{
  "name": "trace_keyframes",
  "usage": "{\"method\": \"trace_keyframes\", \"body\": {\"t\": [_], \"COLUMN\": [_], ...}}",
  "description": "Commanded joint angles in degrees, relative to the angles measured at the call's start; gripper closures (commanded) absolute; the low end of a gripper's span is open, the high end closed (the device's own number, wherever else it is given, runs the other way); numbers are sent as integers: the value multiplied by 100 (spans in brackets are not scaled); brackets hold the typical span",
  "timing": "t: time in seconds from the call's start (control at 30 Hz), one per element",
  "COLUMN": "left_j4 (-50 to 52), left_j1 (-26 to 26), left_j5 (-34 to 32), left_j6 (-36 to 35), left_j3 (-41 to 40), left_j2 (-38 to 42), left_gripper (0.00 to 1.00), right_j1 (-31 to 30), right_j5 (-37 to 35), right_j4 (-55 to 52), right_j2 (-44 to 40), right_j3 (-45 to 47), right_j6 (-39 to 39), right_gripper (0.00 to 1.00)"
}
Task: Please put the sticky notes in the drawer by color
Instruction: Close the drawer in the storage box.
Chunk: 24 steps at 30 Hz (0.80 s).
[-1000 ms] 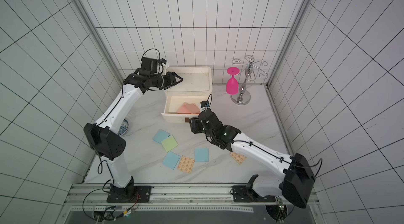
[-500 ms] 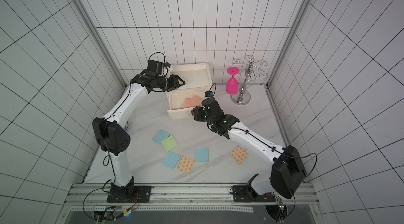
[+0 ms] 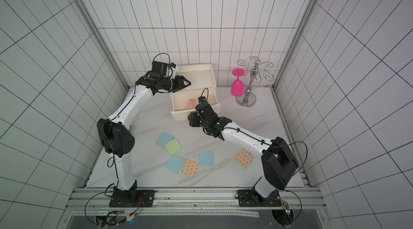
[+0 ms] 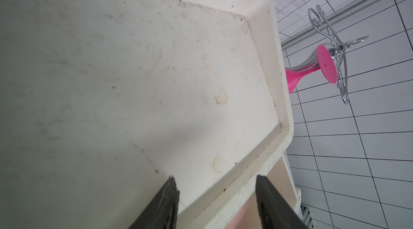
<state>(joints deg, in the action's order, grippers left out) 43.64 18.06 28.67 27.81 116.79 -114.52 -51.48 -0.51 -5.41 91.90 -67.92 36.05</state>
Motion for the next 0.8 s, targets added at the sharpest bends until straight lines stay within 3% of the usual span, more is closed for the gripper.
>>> {"method": "trace_keyframes", "body": {"t": [0.0,0.37,0.77], "left_j4": [362,330,330], "left_j1": [44,39,-100], "left_j5": [101,179,294], "left_j6": [-6,-4,27], "left_j3": [-122,-192,-262], "left_j2": [-328,-317,-282], "left_gripper": [42,42,43], "right_j1": [-53,366,364], "right_j5": [-359,-384,-149], "right_j4": [568,620,916], "right_j2": [137,279,867], "right_j3": [-489,-871,-1379], "right_j6": [-78,-425,-508], "right_gripper": [52,56,56]}}
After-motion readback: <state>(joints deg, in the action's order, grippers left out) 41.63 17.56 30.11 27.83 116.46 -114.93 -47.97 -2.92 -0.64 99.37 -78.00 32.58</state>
